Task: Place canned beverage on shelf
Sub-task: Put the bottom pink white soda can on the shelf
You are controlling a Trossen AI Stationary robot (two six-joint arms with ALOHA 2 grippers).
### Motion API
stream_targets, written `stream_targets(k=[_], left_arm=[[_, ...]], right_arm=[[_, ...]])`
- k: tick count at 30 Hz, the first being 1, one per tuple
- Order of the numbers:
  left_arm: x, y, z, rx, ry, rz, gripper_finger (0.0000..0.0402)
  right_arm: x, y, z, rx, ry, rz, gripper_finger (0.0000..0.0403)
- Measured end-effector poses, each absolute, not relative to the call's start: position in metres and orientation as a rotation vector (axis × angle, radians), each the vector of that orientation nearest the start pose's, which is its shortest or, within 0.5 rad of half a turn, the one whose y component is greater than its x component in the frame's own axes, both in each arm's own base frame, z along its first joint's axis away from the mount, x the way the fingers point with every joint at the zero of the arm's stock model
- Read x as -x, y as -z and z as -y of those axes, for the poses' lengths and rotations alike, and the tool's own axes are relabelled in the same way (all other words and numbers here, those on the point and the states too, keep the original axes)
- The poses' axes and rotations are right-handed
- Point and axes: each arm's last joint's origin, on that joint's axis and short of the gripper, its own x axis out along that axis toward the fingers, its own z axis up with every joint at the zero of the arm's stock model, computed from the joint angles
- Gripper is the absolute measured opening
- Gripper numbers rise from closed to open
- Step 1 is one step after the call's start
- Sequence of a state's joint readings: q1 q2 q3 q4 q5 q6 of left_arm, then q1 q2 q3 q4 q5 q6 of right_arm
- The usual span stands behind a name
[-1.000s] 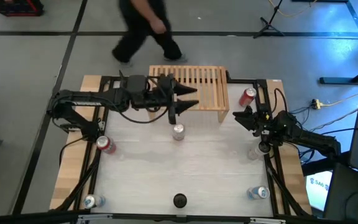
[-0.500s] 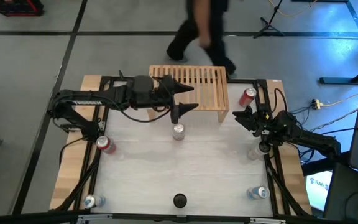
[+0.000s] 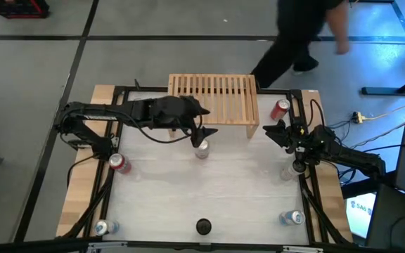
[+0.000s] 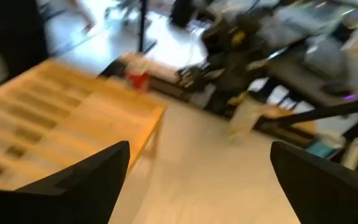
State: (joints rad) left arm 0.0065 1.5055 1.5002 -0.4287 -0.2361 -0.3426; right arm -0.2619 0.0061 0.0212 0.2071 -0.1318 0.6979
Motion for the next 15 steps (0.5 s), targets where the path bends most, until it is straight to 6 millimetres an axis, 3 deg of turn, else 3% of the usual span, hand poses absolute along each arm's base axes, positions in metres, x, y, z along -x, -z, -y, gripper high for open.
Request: stream_targets(k=[3, 8, 15], left_arm=[[-0.338, -0.378, -0.006, 0.339, -0.336, -0.425, 0.0385], [-0.359, -0.367, 0.005, 0.384, -0.373, -0.573, 0.0385], [-0.385, -0.358, 0.008, 0.568, -0.631, -0.791, 0.0385]], right_arm=[[-0.092, -0.190, 0.021, -0.647, 0.048, 0.255, 0.0209], [-0.092, -0.190, 0.020, -0.647, 0.018, 0.241, 0.0209], [-0.092, -0.189, 0.019, -0.649, -0.016, 0.217, 0.0209]])
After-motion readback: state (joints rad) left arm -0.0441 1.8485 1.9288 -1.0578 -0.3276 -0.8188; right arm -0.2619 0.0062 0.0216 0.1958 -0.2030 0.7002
